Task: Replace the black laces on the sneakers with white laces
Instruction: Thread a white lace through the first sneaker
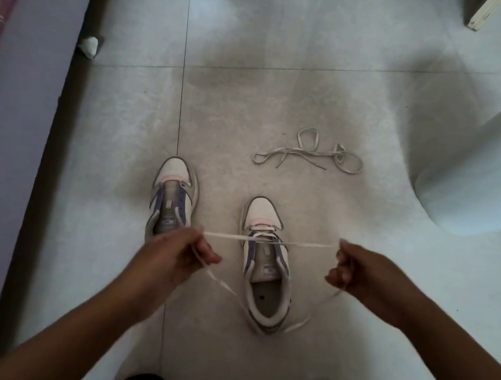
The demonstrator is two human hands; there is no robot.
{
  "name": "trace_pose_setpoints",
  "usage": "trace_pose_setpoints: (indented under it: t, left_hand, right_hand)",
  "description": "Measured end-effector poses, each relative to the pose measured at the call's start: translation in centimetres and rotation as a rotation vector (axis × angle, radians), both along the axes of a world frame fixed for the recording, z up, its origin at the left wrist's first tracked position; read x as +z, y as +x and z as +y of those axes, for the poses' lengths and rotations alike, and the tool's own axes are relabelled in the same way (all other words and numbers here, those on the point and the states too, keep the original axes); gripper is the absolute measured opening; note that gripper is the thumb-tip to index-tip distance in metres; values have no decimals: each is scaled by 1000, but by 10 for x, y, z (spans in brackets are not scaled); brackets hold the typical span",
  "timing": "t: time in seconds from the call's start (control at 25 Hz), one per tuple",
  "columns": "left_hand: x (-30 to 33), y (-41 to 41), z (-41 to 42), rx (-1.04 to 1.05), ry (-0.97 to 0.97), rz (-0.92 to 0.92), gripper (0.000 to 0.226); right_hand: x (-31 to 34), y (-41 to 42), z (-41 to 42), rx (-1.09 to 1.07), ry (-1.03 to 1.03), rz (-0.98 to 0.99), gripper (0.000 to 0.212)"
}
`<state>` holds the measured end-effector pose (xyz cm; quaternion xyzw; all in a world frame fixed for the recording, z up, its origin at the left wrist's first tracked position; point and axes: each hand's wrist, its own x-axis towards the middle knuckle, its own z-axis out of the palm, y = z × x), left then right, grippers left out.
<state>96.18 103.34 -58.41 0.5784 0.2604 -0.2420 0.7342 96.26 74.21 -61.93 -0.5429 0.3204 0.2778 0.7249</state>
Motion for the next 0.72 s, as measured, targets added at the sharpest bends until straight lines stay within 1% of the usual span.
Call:
trace_pose_setpoints:
  t: [0.08, 0.12, 0.2, 0.36, 0.4, 0.44, 0.48, 0.52, 0.56, 0.6, 0.64, 0.68, 0.72]
  left_hand:
    - [8, 18, 18, 97, -51, -37, 44]
    - [14, 27, 26, 109, -60, -79, 45]
    - [33, 44, 37, 84, -61, -184, 45]
    - [79, 74, 48, 36, -54, -408, 36]
    - [92, 79, 50, 24, -57, -474, 36]
    - [104, 83, 54, 20, -71, -538, 35]
    - [116, 85, 57, 28, -96, -595, 34]
    - [126, 89, 64, 34, -134, -640, 32]
    - [134, 92, 70, 33, -214, -670, 30]
    - [141, 96, 77, 25, -362, -687, 29]
    - [147, 99, 82, 6, -592, -649, 32]
    - [150, 100, 84, -20, -773, -602, 35]
    - [157, 99, 88, -11, -743, -592, 35]
  right_hand:
    - [17, 12, -23, -63, 31, -73, 26]
    - [26, 18, -35, -80, 33, -126, 25]
    - [49, 33, -56, -99, 15, -248, 28]
    - [93, 60, -80, -96, 12, -516, 35]
    - [105, 68, -84, -102, 50, -554, 39]
    - [118, 74, -87, -116, 130, -588, 42]
    - [129, 80, -90, -159, 253, -592, 43]
    - [135, 76, -92, -220, 165, -566, 43]
    - [139, 79, -99, -245, 201, -586, 42]
    - [139, 85, -111, -343, 121, -576, 39]
    - [139, 93, -119, -371, 160, -593, 33]
    - [147, 94, -119, -328, 268, -603, 28]
    - [148, 92, -116, -286, 337, -657, 24]
